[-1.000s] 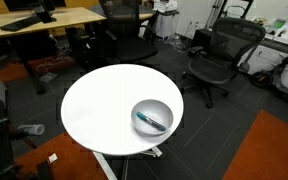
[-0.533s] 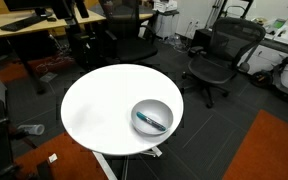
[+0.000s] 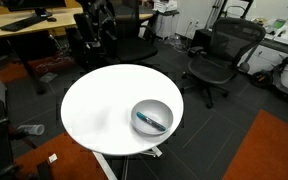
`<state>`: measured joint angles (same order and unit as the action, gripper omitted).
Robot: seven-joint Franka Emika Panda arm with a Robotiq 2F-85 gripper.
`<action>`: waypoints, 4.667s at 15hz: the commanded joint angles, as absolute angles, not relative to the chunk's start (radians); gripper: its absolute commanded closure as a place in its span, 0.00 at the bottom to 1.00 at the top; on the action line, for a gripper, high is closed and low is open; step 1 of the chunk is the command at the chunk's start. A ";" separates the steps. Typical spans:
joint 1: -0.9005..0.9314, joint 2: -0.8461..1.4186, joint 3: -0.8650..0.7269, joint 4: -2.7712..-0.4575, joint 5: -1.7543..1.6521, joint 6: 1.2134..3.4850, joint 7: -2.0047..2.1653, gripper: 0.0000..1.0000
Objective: Put the marker on the table
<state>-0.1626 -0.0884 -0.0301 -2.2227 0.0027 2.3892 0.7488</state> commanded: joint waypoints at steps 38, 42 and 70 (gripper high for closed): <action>-0.195 0.662 -0.204 -1.736 0.219 2.429 0.811 0.00; -0.202 0.716 -0.205 -1.688 0.217 2.410 0.812 0.00; -0.198 0.801 -0.203 -1.624 0.213 2.396 0.800 0.95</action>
<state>-0.1983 0.8403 -0.2062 -1.6032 0.1901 2.4139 0.8296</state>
